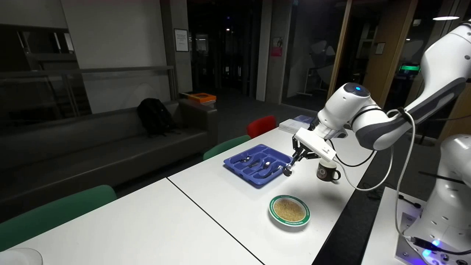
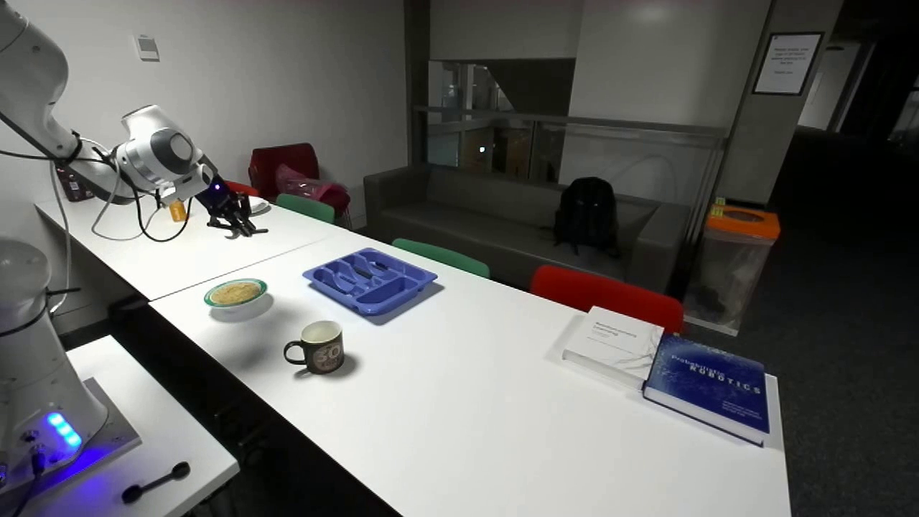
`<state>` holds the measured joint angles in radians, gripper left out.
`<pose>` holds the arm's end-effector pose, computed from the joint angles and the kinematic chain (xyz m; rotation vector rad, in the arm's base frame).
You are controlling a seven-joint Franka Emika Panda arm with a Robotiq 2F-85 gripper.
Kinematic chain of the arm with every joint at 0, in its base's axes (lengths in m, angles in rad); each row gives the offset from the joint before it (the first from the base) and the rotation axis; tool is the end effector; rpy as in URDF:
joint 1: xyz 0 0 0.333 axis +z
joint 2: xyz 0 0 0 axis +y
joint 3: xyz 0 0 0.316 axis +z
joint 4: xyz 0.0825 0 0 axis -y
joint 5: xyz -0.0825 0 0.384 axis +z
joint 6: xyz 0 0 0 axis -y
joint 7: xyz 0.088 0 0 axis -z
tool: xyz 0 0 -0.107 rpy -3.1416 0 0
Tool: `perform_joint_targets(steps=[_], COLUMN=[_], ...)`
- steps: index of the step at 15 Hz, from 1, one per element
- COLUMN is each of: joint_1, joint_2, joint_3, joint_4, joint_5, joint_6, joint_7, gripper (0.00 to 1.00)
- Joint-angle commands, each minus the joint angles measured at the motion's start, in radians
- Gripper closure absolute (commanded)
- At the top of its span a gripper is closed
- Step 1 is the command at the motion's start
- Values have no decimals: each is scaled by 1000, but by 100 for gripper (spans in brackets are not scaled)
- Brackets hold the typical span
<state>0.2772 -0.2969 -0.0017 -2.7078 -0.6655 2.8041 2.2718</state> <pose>0.3951 0.1422 0.3565 -2.1484 1.8231 -0.6191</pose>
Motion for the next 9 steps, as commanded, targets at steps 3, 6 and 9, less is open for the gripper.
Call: perform_joint_targets(steps=[3,6,9], joint_1=[43,-44,-70], joint_2=[154,259,359], joint_3=[-85,9,41], joint_4=[138,228,326], joint_5=[200,371,506], joint_6=[42,29,2], joint_7=[-116,-226,-334], gripper=[97,97,97])
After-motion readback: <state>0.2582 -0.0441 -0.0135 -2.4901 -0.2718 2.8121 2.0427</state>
